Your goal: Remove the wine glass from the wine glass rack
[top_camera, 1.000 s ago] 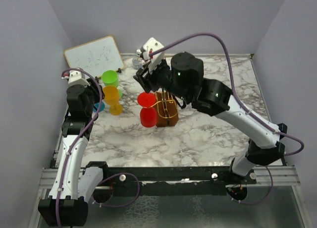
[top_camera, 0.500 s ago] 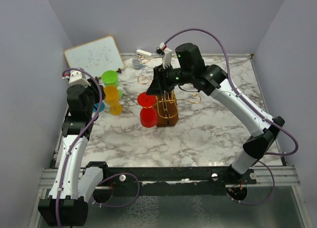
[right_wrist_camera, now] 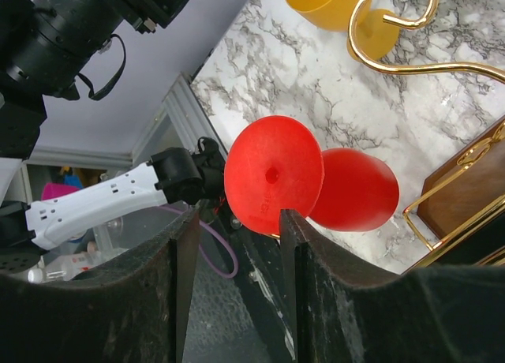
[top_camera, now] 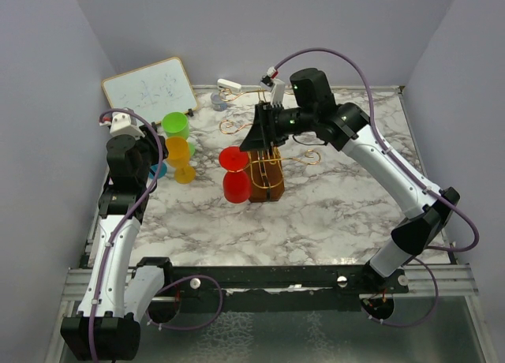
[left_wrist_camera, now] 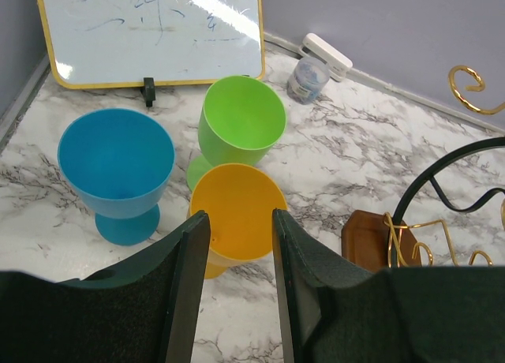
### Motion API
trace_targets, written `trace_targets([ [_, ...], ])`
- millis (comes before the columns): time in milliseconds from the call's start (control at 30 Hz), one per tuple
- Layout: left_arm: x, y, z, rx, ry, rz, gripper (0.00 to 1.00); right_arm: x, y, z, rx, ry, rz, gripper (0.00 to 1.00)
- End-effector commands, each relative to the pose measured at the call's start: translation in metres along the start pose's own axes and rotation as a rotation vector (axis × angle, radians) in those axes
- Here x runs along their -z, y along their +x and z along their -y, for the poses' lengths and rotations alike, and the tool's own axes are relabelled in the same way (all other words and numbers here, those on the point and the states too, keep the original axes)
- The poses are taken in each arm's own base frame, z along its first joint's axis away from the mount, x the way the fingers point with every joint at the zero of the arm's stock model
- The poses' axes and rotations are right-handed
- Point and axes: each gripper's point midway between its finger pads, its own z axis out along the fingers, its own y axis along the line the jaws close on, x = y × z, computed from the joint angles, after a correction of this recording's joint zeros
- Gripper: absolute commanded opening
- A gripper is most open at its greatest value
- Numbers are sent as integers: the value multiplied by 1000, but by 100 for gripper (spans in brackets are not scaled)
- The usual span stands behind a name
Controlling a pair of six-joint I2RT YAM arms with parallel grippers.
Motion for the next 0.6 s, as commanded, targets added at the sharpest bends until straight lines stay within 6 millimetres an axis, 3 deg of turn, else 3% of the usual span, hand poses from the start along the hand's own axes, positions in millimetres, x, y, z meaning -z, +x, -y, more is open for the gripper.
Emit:
trace_targets([
  [0, 2, -2, 3, 8, 22, 13, 40, -4, 3, 6, -18, 19, -7, 46],
  [233, 2, -1, 3, 9, 23, 11, 40, -17, 9, 25, -25, 64, -28, 45],
  [567, 1, 1, 4, 10, 30, 3, 40, -28, 12, 37, -26, 80, -46, 43],
])
